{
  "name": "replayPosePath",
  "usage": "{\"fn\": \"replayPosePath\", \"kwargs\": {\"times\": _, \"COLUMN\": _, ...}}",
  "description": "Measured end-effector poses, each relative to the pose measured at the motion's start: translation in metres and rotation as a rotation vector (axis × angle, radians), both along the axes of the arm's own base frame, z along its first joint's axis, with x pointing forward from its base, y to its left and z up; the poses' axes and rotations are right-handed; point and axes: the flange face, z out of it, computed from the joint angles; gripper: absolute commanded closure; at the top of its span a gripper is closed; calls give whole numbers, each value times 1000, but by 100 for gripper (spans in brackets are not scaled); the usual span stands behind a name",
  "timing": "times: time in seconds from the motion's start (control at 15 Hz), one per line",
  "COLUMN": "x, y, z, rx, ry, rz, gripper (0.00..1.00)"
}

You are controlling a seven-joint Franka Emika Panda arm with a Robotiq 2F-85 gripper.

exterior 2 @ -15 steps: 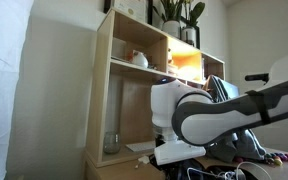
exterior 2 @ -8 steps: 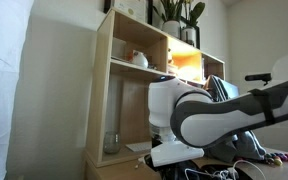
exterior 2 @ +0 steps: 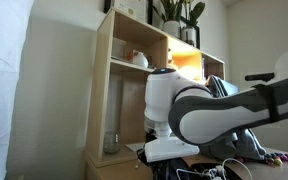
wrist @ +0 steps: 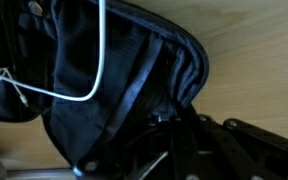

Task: Move the portable bag slightly to the left and close it

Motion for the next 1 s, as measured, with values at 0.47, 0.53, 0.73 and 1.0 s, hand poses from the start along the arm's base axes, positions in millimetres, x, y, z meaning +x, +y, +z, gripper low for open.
{"fn": "replayPosePath", "kwargs": {"times": 0.47, "x": 3, "y": 2, "z": 7, "rx": 5, "ry": -34, "rz": 14, "gripper": 95}}
{"fn": "replayPosePath", "kwargs": {"times": 0.53, "x": 3, "y": 2, "z": 7, "rx": 5, "ry": -35, "rz": 14, "gripper": 95}}
{"fn": "replayPosePath", "kwargs": {"times": 0.73, "x": 3, "y": 2, "z": 7, "rx": 5, "ry": -35, "rz": 14, "gripper": 95}}
{"fn": "replayPosePath", "kwargs": {"times": 1.0, "x": 3, "y": 2, "z": 7, "rx": 5, "ry": -35, "rz": 14, "gripper": 99}}
